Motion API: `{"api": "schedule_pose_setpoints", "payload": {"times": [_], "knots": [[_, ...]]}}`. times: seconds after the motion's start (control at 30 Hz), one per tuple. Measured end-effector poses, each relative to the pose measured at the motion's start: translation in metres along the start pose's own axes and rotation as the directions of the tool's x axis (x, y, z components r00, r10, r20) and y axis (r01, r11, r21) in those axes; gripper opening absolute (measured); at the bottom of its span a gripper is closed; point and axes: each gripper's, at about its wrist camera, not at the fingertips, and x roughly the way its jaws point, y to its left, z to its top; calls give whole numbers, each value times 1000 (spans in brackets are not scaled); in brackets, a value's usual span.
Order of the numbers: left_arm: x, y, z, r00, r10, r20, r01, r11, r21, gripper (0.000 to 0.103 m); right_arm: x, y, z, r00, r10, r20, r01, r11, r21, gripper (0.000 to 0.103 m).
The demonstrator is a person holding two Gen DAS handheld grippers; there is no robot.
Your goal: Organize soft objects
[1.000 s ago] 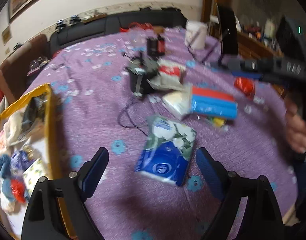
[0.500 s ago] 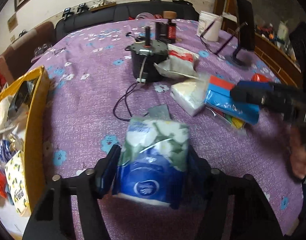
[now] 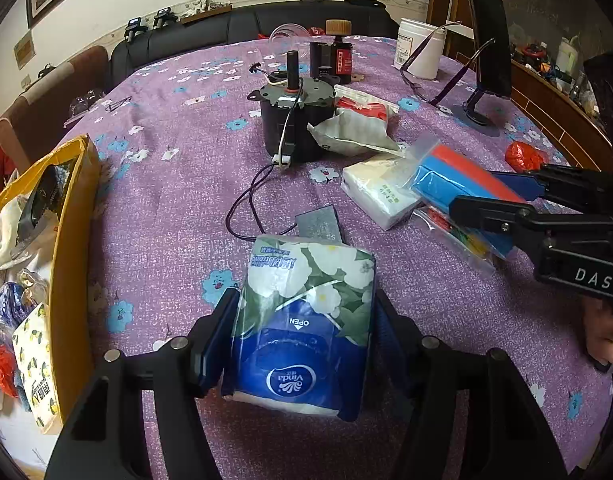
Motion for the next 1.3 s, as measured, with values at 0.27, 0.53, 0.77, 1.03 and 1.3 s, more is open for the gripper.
{"api": "schedule_pose_setpoints", "payload": {"times": [0.27, 0.53, 0.77, 1.03, 1.3], "knots": [[0, 1, 0, 1000, 4, 1, -4, 1000, 3, 64, -23, 4, 0, 992, 110, 70, -114, 991, 70, 44], [-2, 1, 0, 1000, 0, 10, 0, 1000, 6, 52, -31, 10, 0, 985, 143, 94, -150, 986, 68, 44], [-7, 1, -2, 999, -3, 35, 3, 1000, 6, 50, -30, 7, 0, 988, 125, 94, -133, 987, 89, 44], [-18, -1, -4, 996, -18, 84, 18, 1000, -3, 50, -30, 6, 0, 989, 108, 102, -118, 989, 93, 44], [-38, 4, -6, 992, -26, 127, 29, 999, -25, 51, -34, 6, 0, 985, 108, 132, -121, 988, 92, 44]]}}
